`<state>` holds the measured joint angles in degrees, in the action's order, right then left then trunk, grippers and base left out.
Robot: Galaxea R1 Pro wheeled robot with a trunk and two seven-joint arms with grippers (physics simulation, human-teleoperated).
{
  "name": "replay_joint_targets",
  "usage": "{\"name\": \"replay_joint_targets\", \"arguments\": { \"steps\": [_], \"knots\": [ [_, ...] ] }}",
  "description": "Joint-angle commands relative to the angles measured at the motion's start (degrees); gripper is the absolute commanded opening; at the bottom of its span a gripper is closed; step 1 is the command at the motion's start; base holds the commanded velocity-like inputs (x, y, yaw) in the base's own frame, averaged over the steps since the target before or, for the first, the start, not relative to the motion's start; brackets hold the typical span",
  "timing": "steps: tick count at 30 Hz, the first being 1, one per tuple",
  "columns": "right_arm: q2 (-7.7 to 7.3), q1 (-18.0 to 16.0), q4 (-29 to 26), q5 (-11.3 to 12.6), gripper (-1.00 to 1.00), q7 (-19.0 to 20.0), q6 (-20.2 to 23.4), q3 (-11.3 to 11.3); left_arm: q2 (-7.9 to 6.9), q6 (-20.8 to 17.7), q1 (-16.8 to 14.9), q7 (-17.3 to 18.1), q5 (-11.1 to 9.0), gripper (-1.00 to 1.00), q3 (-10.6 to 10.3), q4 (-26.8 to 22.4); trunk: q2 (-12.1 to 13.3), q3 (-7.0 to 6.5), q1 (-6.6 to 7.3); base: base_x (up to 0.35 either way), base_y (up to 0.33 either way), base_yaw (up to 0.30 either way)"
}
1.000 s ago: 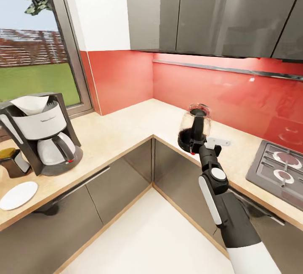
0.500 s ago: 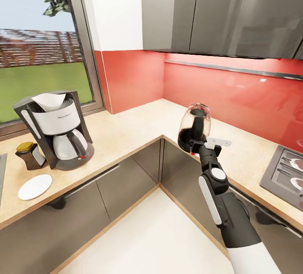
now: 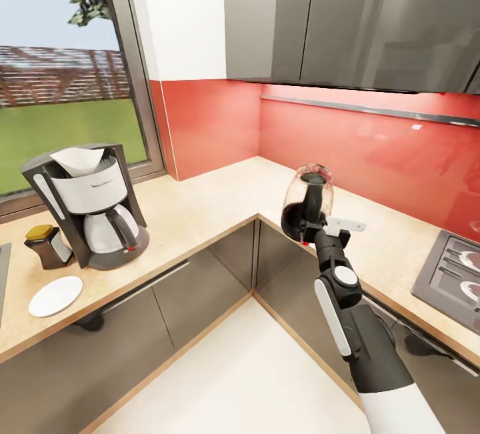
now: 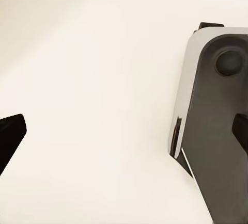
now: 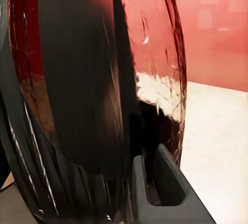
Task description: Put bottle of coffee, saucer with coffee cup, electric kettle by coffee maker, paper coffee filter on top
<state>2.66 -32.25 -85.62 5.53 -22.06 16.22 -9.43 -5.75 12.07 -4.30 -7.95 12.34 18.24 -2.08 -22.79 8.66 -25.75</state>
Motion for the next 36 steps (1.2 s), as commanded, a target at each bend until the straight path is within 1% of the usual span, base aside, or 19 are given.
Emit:
{"name": "replay_joint_targets", "arguments": {
  "steps": [1,9,12,14,16,21,24,25,29,30,31,33,36],
  "knots": [
    [-0.02,-0.08,-0.09,0.33,-1.00,-0.41,0.05,-0.12,-0.02,0.17,-0.04,-0.26,0.60,1.00,0.37,0.14,-0.13,0.11,-0.03,0.000,0.000,0.000],
    [0.21,-0.09,-0.41,0.52,-1.00,-0.43,-0.09,-0.42,-0.64,-0.02,0.16,-0.27,0.58,1.00,0.47,0.20,-0.13,0.12,-0.03,0.000,0.000,0.031],
    [0.39,-0.07,-0.44,0.56,-1.00,-0.45,-0.05,-0.70,-0.74,-0.03,0.17,-0.31,0.55,1.00,0.48,0.15,-0.13,0.15,-0.03,0.000,0.000,0.247],
    [0.41,-0.07,-0.39,0.54,-1.00,-0.48,-0.05,-1.72,-0.75,-0.04,0.17,-0.43,0.51,1.00,0.48,0.19,-0.13,0.18,-0.03,0.000,0.000,0.264],
    [0.37,-0.08,-0.40,0.54,-1.00,-0.51,-0.05,-2.19,-0.75,-0.05,0.17,-0.47,0.50,1.00,0.48,0.21,-0.13,0.21,-0.03,0.000,0.000,0.267],
    [0.34,-0.06,-0.49,0.50,-1.00,-0.53,-0.05,-2.50,-0.75,-0.37,0.20,-0.69,0.45,1.00,0.48,0.23,-0.13,0.32,-0.03,0.000,0.000,0.269],
    [0.33,-0.05,-0.51,0.53,-1.00,-0.53,-0.05,-2.52,-0.75,-2.87,1.10,-1.93,0.41,1.00,0.48,0.23,-0.13,0.40,-0.03,0.000,0.000,0.266],
    [0.33,-0.06,-0.51,0.53,-1.00,-0.53,-0.05,-2.52,-0.75,-4.83,1.64,-2.35,0.41,1.00,0.48,0.23,-0.13,0.44,-0.03,0.000,0.000,0.236],
    [0.33,-0.08,-0.52,0.53,-1.00,-0.53,-0.05,-2.52,-0.82,-10.11,3.41,-2.10,0.40,1.00,0.51,0.23,-0.13,0.68,-0.03,0.000,0.000,0.194],
    [0.33,-0.09,-0.52,0.54,-1.00,-0.52,-0.05,-2.57,-1.02,-12.04,4.73,-2.28,0.40,1.00,0.55,0.18,-0.13,0.76,-0.03,0.000,0.000,0.061],
    [0.33,-0.07,-0.52,0.54,-1.00,-0.48,-0.05,-2.60,-1.30,-12.55,5.38,-2.44,0.40,1.00,0.53,0.17,-0.13,0.84,-0.03,0.000,0.000,0.020],
    [0.33,-0.07,-0.52,0.54,-1.00,-0.46,-0.05,-2.61,-1.40,-12.71,5.60,-2.56,0.40,1.00,0.49,0.17,-0.13,1.02,-0.03,0.000,0.000,0.008],
    [0.33,-0.06,-0.51,0.54,-1.00,-0.51,-0.05,-3.88,-1.39,-12.75,5.70,-2.67,0.40,1.00,0.48,0.15,-0.13,1.29,-0.03,0.000,0.000,0.007]
  ]
}}
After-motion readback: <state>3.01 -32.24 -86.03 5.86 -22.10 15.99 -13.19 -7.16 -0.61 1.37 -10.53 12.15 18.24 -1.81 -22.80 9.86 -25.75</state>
